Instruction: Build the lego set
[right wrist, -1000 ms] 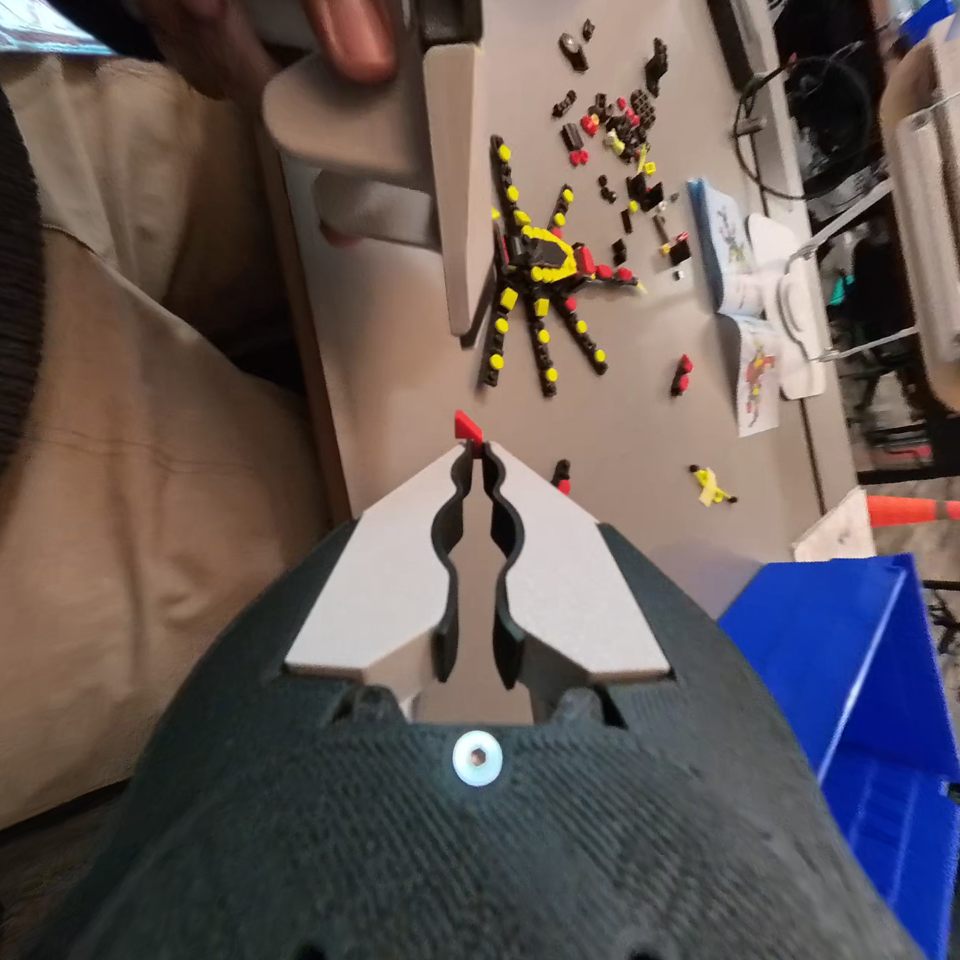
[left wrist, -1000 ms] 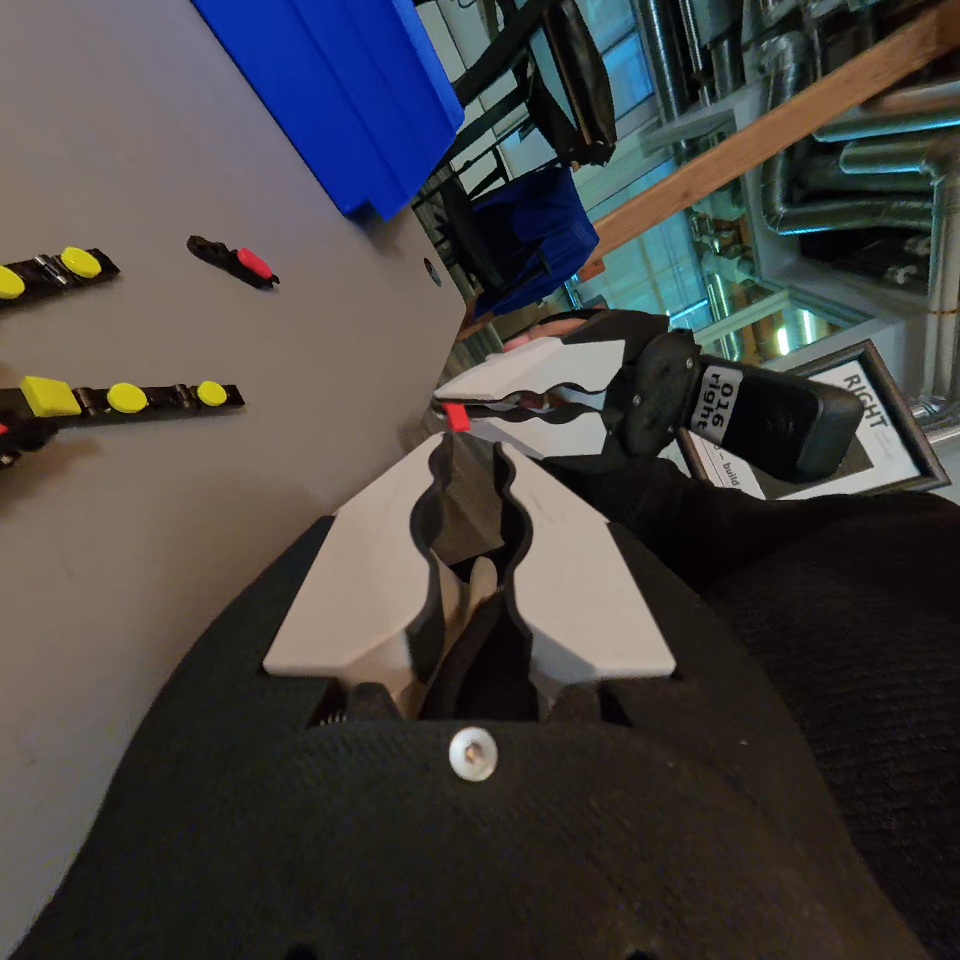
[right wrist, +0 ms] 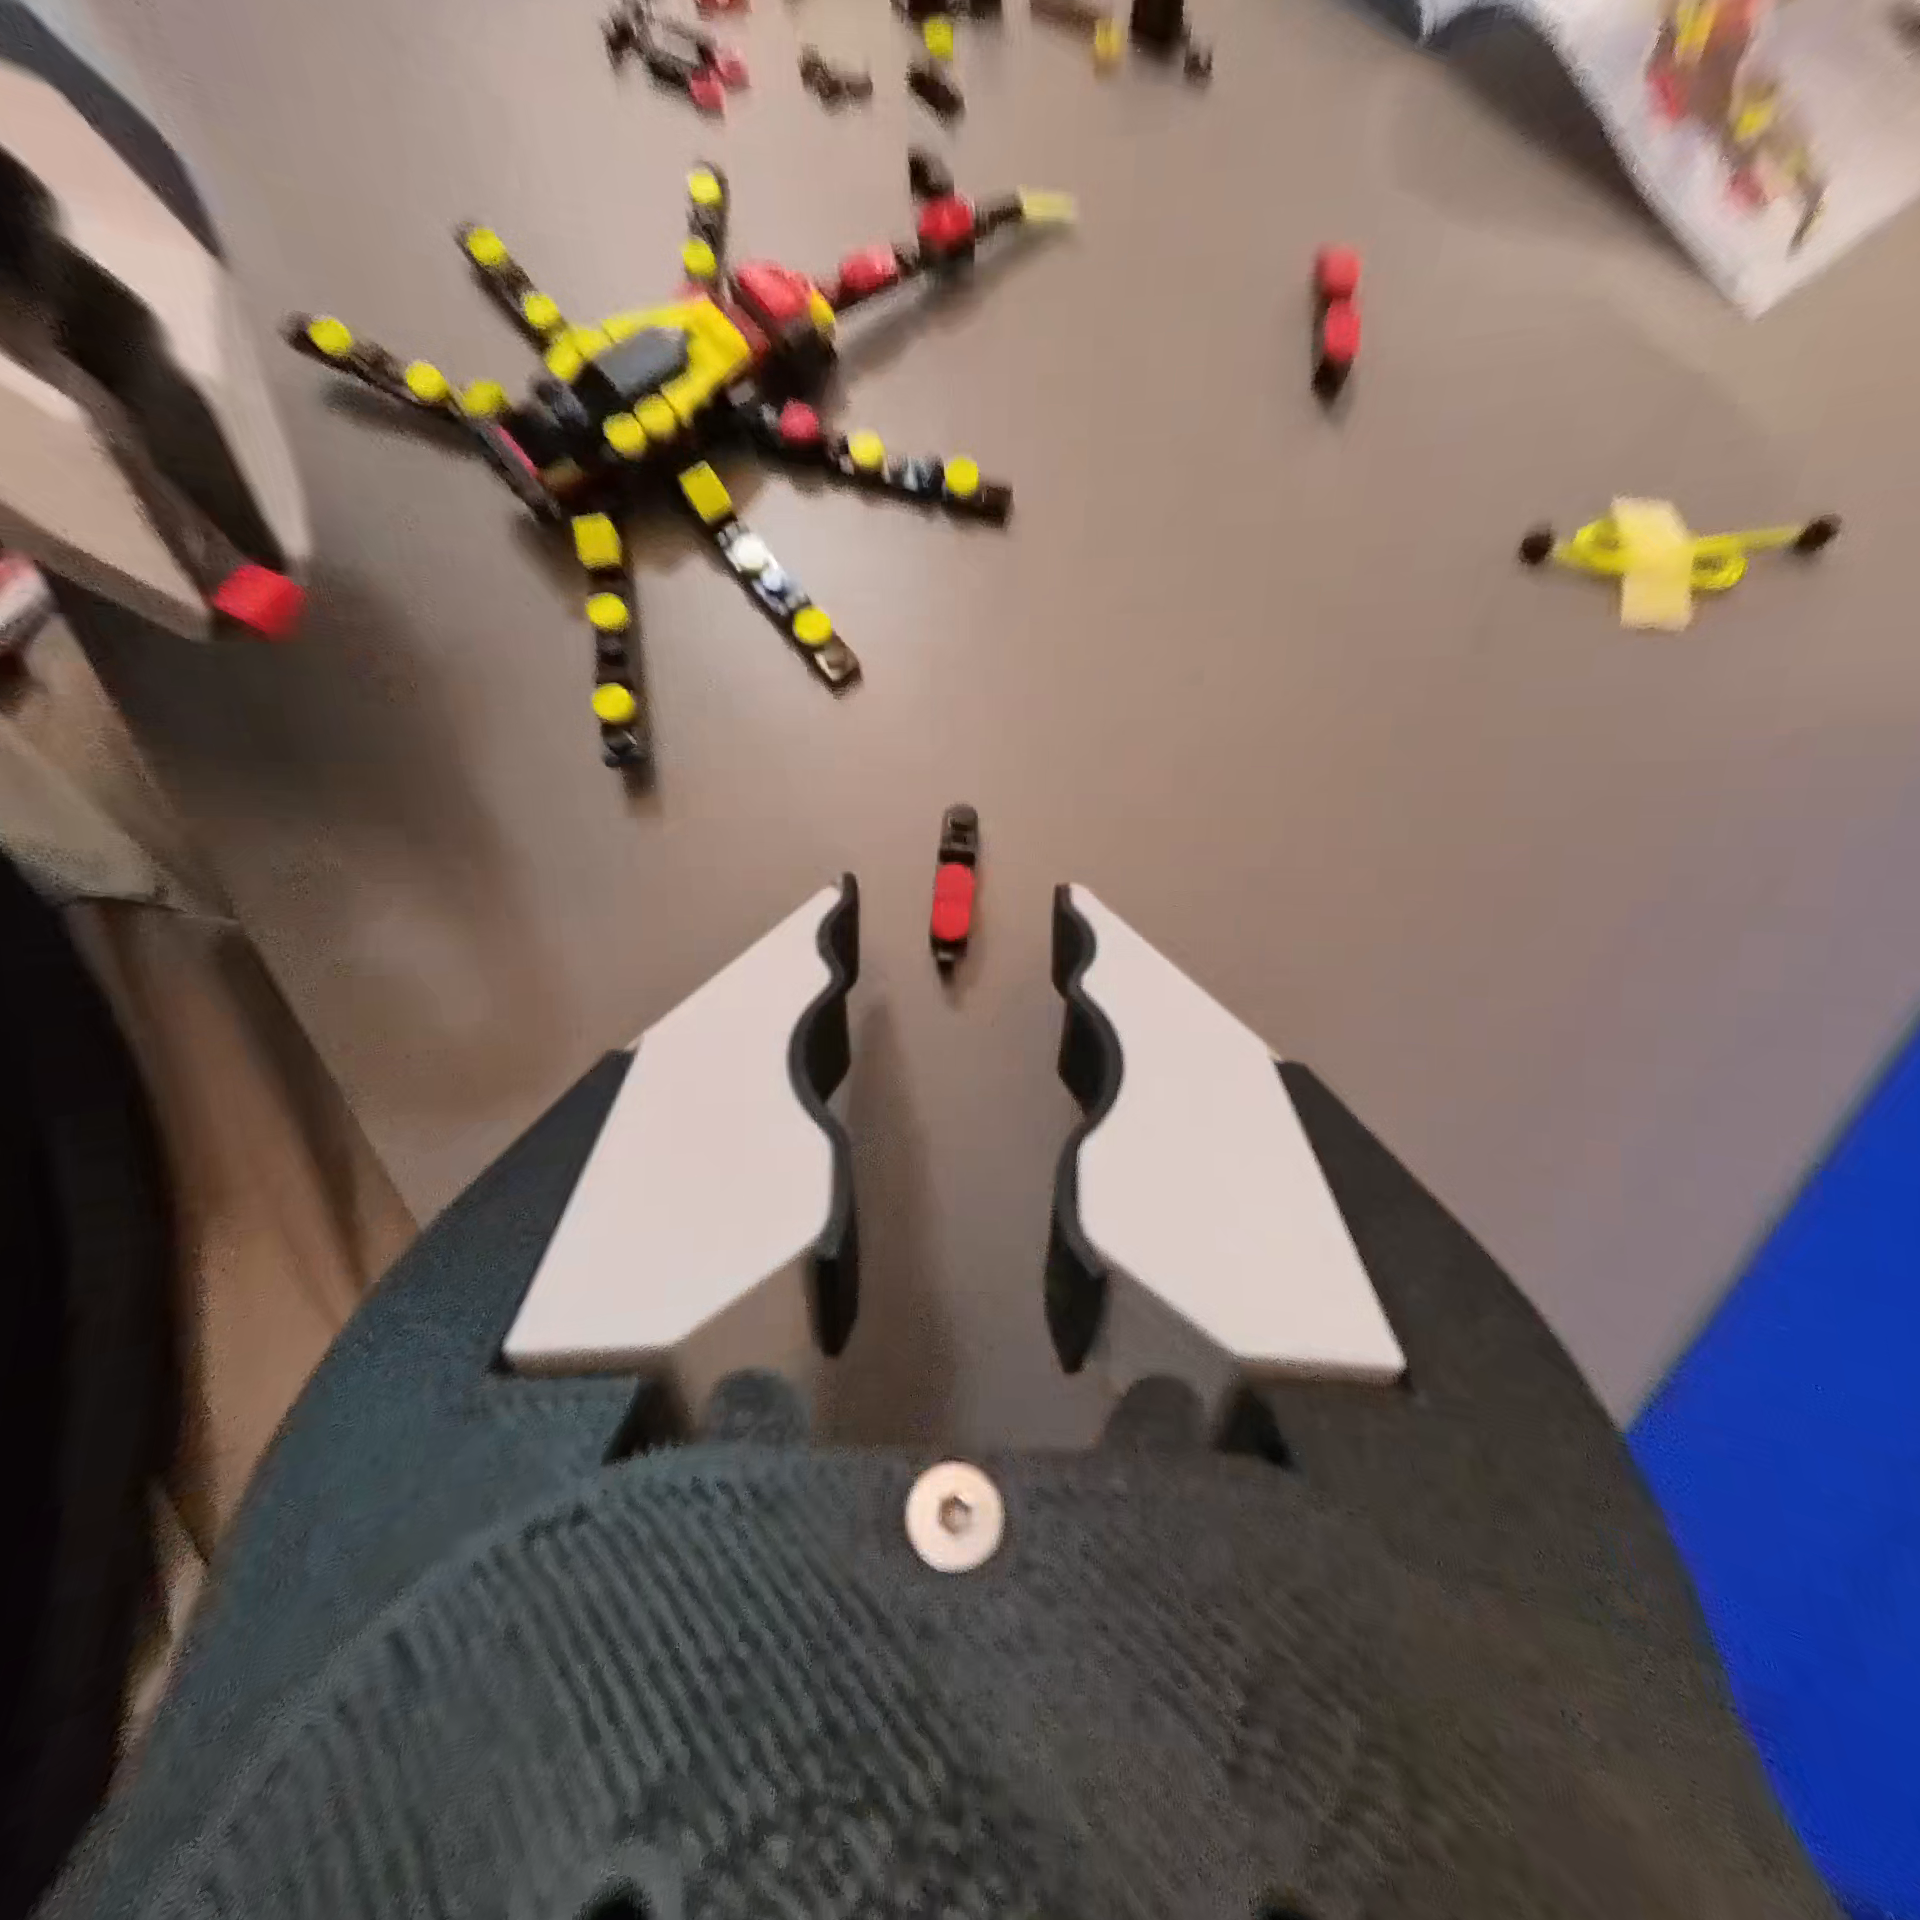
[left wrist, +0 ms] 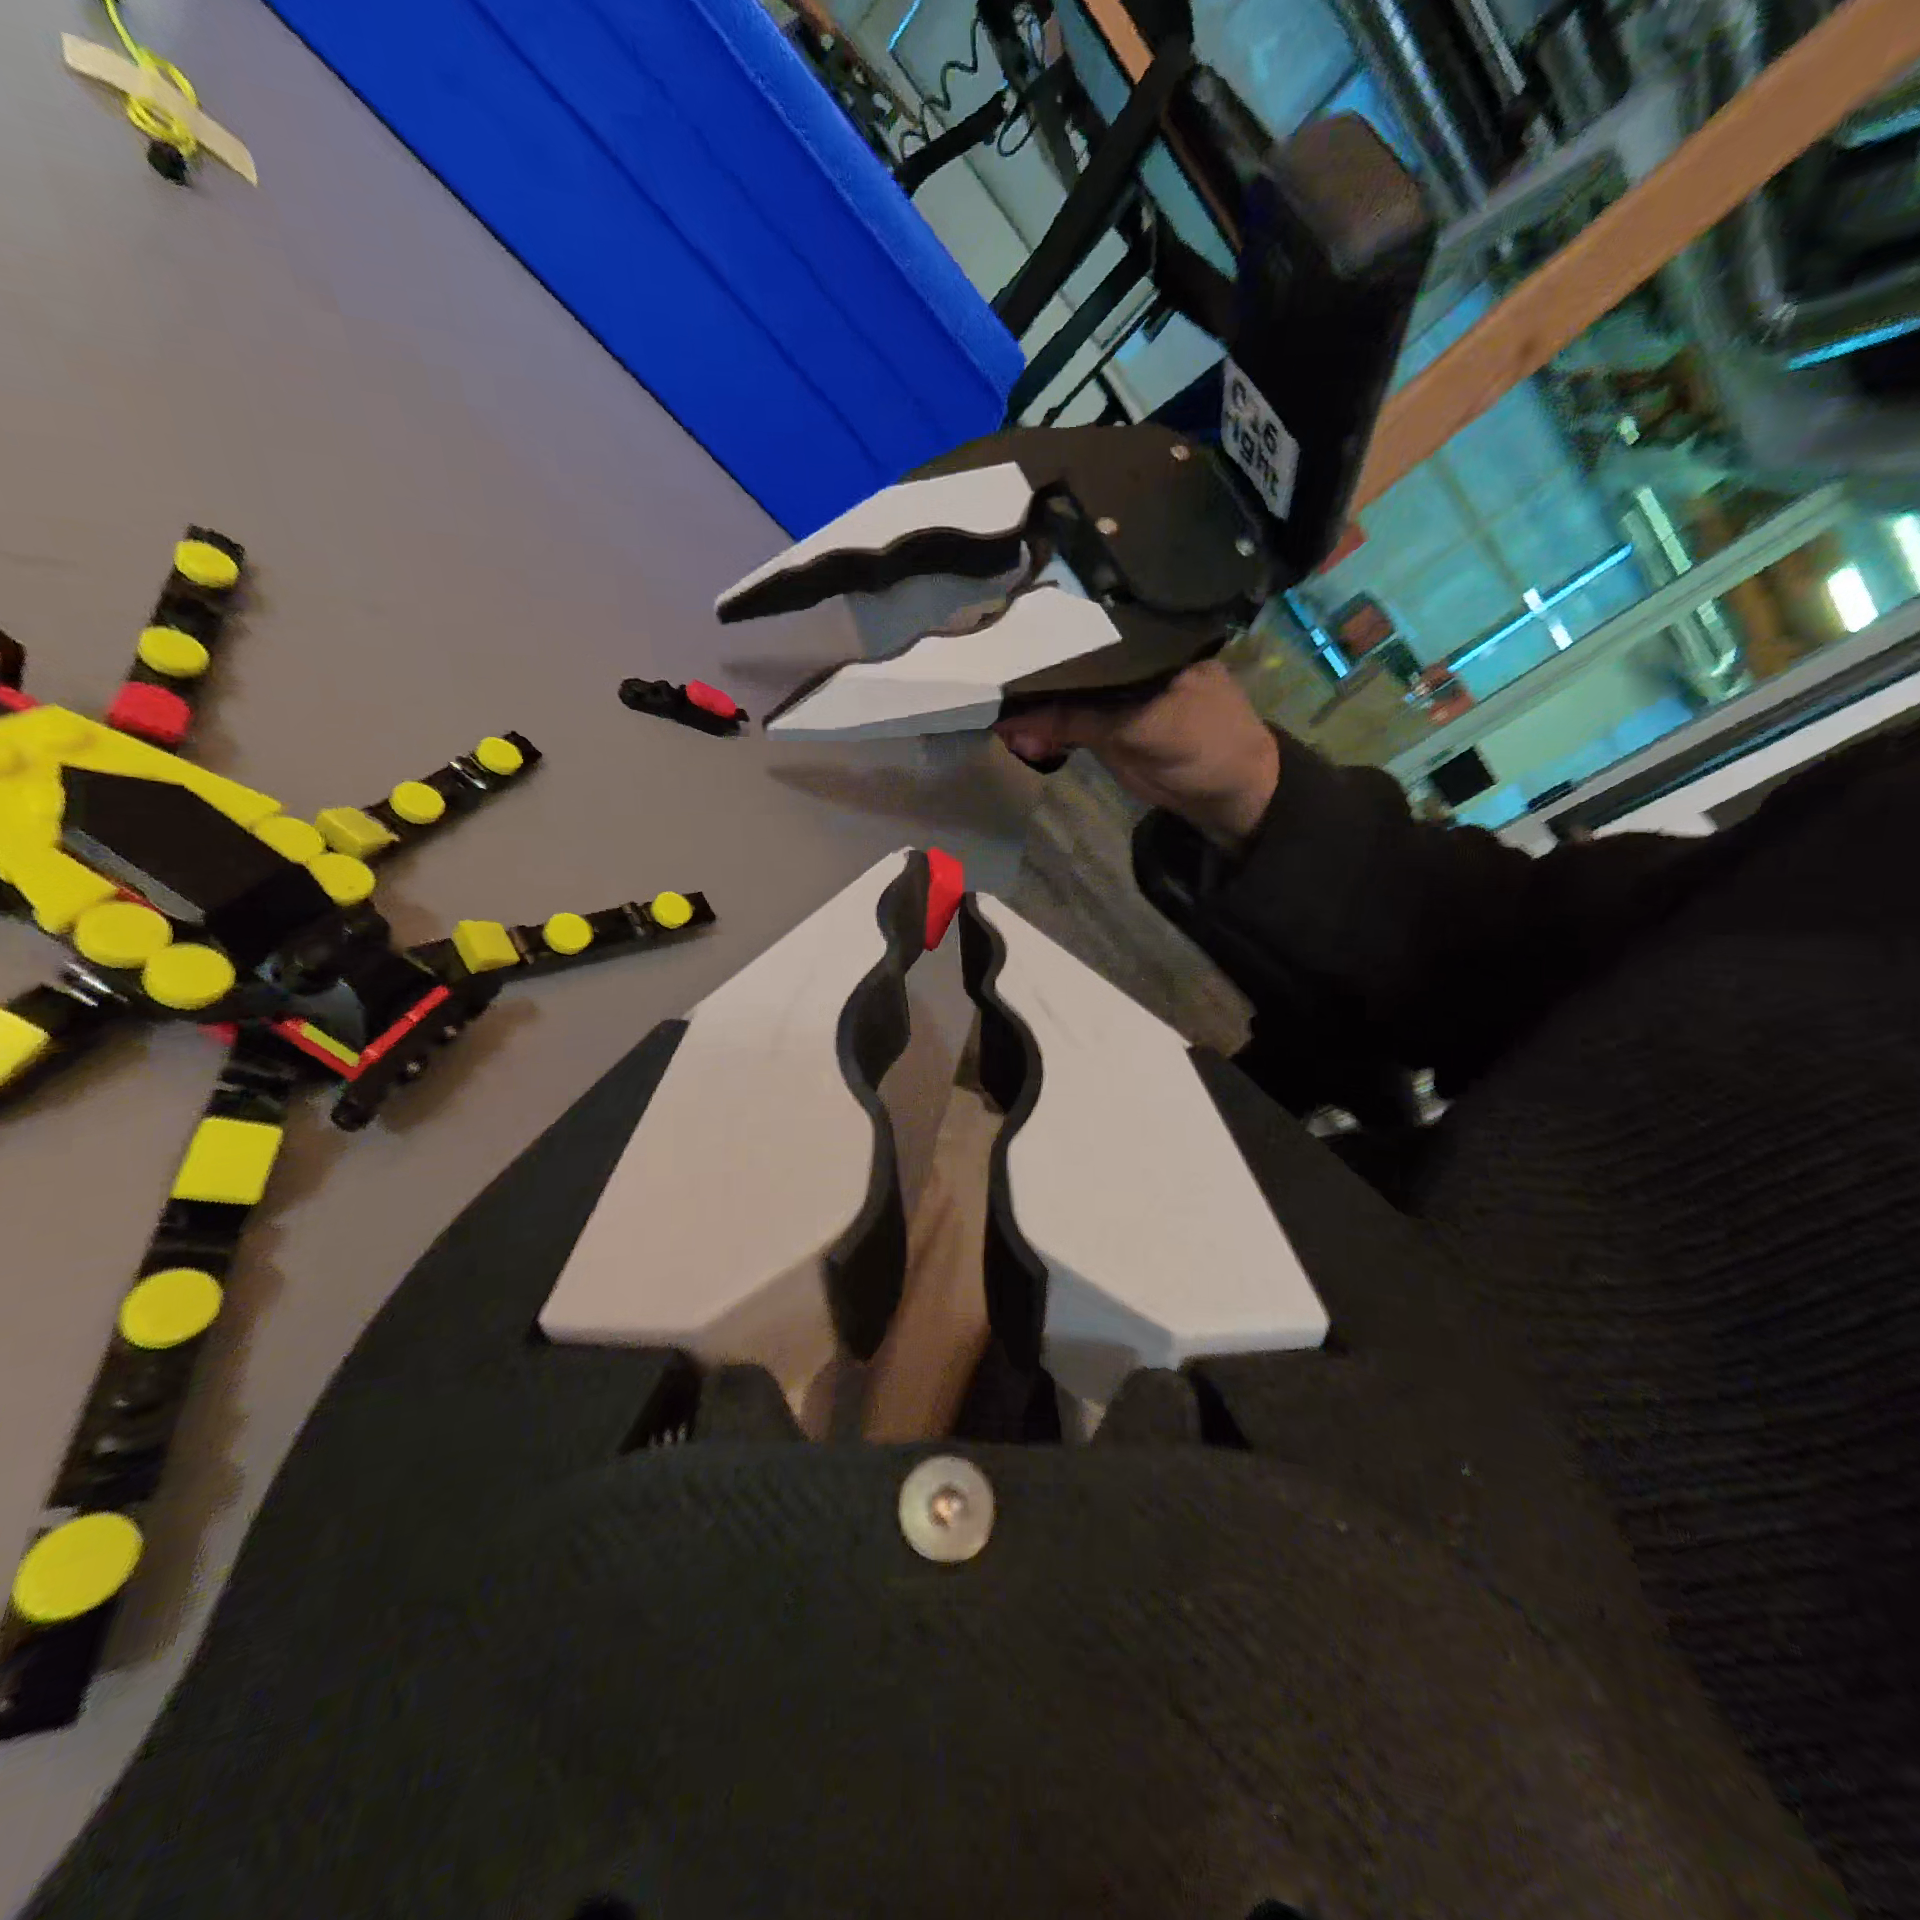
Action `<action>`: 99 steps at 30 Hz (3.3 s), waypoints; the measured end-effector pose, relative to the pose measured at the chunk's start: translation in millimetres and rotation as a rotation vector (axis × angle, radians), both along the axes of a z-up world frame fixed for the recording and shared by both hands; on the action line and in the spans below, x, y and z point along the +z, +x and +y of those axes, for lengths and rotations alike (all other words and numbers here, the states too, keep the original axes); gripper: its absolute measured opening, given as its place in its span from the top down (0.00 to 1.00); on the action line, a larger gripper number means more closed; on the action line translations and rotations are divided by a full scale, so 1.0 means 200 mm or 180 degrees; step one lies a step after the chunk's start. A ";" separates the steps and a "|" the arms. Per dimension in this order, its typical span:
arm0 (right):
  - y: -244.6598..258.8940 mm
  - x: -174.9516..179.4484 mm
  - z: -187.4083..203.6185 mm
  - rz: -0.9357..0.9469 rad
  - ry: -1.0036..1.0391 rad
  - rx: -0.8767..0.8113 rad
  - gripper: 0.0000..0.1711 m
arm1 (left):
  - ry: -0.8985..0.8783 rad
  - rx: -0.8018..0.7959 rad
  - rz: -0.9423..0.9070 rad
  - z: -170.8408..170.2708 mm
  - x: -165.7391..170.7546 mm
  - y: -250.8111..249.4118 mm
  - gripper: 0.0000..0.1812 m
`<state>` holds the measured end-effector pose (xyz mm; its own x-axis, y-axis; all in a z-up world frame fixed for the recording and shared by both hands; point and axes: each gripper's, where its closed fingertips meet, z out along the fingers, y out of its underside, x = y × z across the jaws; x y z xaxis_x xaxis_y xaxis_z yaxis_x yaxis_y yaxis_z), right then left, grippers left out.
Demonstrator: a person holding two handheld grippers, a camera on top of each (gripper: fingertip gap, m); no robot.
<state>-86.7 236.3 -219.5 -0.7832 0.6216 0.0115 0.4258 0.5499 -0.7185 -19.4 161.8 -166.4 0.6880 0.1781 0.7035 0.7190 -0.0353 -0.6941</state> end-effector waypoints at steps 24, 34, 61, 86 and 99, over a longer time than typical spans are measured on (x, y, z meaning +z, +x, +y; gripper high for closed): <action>0.41 0.19 -0.37 0.0019 -0.0714 0.1822 0.97 | 0.0083 -0.0549 -0.0021 -0.02 -0.01 0.08 0.98; 0.48 0.22 -0.38 0.0386 -0.0620 0.2154 0.97 | 0.0025 -0.0882 -0.0034 -0.01 0.00 0.17 0.99; 0.44 0.16 -0.39 -0.0109 -0.0621 0.1826 0.96 | -0.0188 -0.0648 -0.0219 -0.01 -0.07 0.12 0.97; 0.27 0.23 -0.43 0.0656 -0.0384 0.1145 0.96 | -0.0072 0.0132 -0.0381 -0.05 -0.01 -0.05 0.97; 0.26 0.23 -0.44 0.0646 -0.0398 0.1018 0.96 | 0.0014 0.0187 -0.0483 -0.06 0.00 -0.07 0.96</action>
<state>-34.7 147.7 -173.0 -0.9271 0.3530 0.1257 0.0897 0.5347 -0.8403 -33.4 148.9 -167.1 0.5623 0.2118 0.7994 0.8163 0.0127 -0.5775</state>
